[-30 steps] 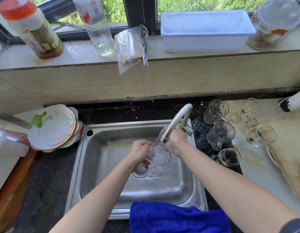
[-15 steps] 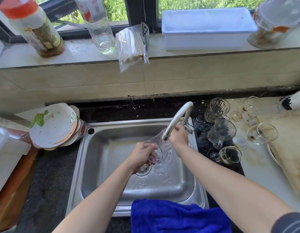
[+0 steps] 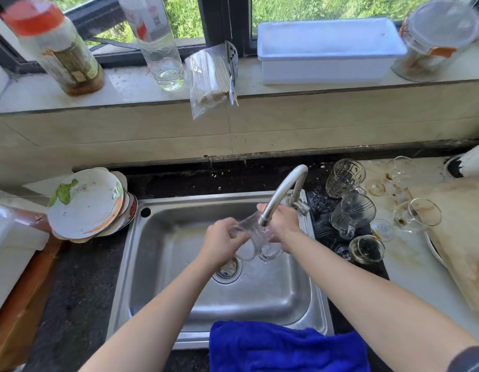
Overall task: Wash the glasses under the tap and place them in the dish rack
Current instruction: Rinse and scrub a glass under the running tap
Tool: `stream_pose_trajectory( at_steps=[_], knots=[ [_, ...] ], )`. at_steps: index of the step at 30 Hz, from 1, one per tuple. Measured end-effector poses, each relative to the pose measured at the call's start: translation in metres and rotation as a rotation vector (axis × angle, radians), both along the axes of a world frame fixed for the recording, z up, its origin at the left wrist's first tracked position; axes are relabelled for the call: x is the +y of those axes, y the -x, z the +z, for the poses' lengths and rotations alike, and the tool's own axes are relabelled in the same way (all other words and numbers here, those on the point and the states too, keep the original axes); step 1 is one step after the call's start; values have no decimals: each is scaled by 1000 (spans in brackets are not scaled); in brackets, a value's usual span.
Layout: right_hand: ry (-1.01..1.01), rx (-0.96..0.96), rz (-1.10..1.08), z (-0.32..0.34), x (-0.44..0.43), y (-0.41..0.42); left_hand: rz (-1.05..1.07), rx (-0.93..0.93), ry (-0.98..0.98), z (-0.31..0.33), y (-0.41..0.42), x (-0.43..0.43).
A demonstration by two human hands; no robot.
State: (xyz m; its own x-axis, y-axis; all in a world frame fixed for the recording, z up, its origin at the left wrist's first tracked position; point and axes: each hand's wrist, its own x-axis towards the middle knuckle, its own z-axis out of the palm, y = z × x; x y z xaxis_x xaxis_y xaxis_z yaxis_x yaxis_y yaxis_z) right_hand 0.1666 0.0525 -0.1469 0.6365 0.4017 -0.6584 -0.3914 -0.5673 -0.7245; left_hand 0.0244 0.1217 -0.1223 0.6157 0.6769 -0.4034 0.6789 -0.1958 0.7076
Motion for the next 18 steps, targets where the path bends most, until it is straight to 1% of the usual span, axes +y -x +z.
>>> stream_pose_trajectory(
  at_steps=[1,2,4,5,6,7,9,11,13,15,16,18],
  knots=[
    [32,-75,82,5,-2,3,-61,27,-106,4,-3,2],
    [64,-186,176,10,-5,8,-88,35,-115,6,-4,4],
    [145,-466,337,23,-11,24,-50,-2,14,4,-2,3],
    [137,-529,385,29,-14,30,-7,-14,67,2,0,2],
    [119,-537,427,30,-16,31,22,-21,79,-1,2,1],
    [124,-503,461,25,-16,27,28,-19,55,-4,3,-1],
    [213,-482,471,16,-13,13,37,-4,-17,-8,3,-7],
    [274,-530,458,11,-14,12,69,-9,-75,-13,5,-10],
    [236,-545,523,18,-20,31,97,3,-153,-18,8,-8],
    [129,-477,573,16,-30,46,108,9,-235,-20,9,-7],
    [117,-416,545,16,-31,43,95,8,-280,-19,9,-9],
    [169,-317,441,6,-24,27,61,-20,-347,-16,8,-14]
  ],
)
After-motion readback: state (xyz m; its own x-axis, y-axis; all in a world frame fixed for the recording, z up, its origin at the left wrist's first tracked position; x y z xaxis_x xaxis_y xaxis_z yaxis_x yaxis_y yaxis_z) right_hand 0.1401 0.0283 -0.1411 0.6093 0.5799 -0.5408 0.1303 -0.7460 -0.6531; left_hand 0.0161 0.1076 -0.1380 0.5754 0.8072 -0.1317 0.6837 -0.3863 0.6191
